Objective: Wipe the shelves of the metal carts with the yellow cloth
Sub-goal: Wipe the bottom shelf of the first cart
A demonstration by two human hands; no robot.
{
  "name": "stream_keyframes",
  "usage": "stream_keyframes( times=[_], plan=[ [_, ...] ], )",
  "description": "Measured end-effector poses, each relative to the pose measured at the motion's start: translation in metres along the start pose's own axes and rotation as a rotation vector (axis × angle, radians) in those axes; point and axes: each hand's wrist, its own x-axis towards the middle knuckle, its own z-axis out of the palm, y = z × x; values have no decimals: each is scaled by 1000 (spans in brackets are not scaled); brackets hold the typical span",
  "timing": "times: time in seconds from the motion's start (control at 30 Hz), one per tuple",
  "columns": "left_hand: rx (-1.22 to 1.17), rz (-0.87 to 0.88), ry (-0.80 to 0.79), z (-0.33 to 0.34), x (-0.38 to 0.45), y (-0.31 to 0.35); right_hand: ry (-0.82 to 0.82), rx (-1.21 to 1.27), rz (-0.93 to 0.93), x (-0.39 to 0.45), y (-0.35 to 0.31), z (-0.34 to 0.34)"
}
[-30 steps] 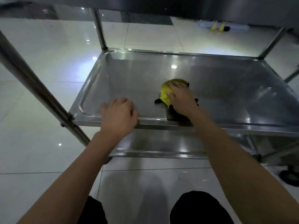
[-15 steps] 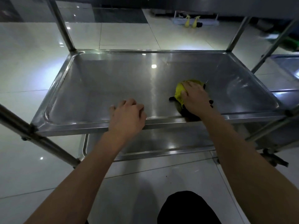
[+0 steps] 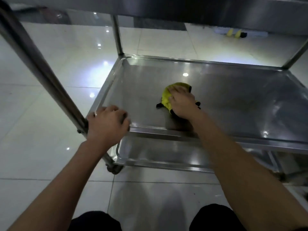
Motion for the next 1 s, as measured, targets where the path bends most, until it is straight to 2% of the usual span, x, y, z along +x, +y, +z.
stream_keyframes(
  times=[0.1,0.3,0.47,0.7,0.87,1.0],
  plan=[
    [5,42,-14,4,-7,-8,-47,7,-95,27,-52,15],
    [41,70,62,14,-22,-27,-163,82,-305,72,-157,43],
    [31,58,55,14,-21,-34,-180,113,-381,82,-189,50],
    [-2,11,4,11,-20,-20,-137,153,-294,69,-154,42],
    [-56,-38,-20,9,-20,-11,-84,115,-121,59,-68,24],
    [-9,-65,-51,7,-11,4,-51,116,16,39,8,6]
  ],
)
